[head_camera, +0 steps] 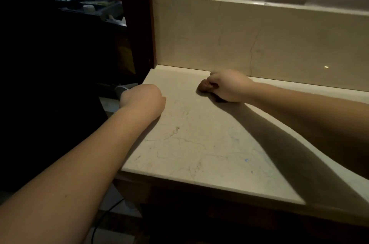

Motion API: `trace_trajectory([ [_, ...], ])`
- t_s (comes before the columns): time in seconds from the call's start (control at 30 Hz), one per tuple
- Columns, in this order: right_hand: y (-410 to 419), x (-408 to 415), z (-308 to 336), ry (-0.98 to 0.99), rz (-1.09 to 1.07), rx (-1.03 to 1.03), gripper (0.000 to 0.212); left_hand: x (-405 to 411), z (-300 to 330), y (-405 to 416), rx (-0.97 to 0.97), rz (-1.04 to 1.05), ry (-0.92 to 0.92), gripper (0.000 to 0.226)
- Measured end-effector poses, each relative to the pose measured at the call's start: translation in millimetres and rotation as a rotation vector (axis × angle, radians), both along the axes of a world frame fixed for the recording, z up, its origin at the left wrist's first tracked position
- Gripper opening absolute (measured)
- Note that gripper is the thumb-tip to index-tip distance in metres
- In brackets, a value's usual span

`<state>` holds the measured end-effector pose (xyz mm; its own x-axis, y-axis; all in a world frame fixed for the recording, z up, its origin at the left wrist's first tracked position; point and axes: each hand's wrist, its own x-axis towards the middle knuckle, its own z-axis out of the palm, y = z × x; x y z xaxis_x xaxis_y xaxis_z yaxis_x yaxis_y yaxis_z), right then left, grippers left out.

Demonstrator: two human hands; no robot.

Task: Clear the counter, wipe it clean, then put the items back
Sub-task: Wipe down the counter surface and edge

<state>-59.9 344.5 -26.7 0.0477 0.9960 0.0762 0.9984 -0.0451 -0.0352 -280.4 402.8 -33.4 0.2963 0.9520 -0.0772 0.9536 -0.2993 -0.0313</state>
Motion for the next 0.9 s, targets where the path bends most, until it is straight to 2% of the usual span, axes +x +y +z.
trace_trajectory([
  [0.2,-65,-24,-4,0.05,0.255,-0.066,0.009,5,3,-8,0.052,-0.043,0.007,0.018],
  [0.27,-50,-13,0,0.038,0.205,-0.083,0.011,8,5,-12,0.075,-0.065,0.028,0.023],
  [0.33,-20,6,4,-0.005,0.058,-0.062,0.013,12,6,-14,0.071,-0.061,0.042,0.026],
  [0.43,13,19,-1,-0.051,-0.057,-0.018,0.017,16,5,-11,0.051,-0.023,0.048,0.014],
  [0.47,12,16,-3,-0.051,-0.053,-0.007,0.016,14,2,-8,0.039,-0.003,0.041,0.015],
  [0.53,-4,4,-5,-0.01,0.008,-0.007,0.014,9,-3,-5,0.024,-0.007,0.002,0.03],
  [0.67,-46,4,-5,0.084,0.136,-0.058,0.018,3,-11,-5,0.062,-0.134,-0.041,0.05],
  [0.77,-28,30,3,0.072,0.052,-0.084,0.02,3,-9,-2,0.036,-0.142,-0.018,0.058],
  [0.9,26,48,3,0.01,-0.054,-0.017,0.016,2,-7,1,0.02,-0.168,-0.01,0.057],
])
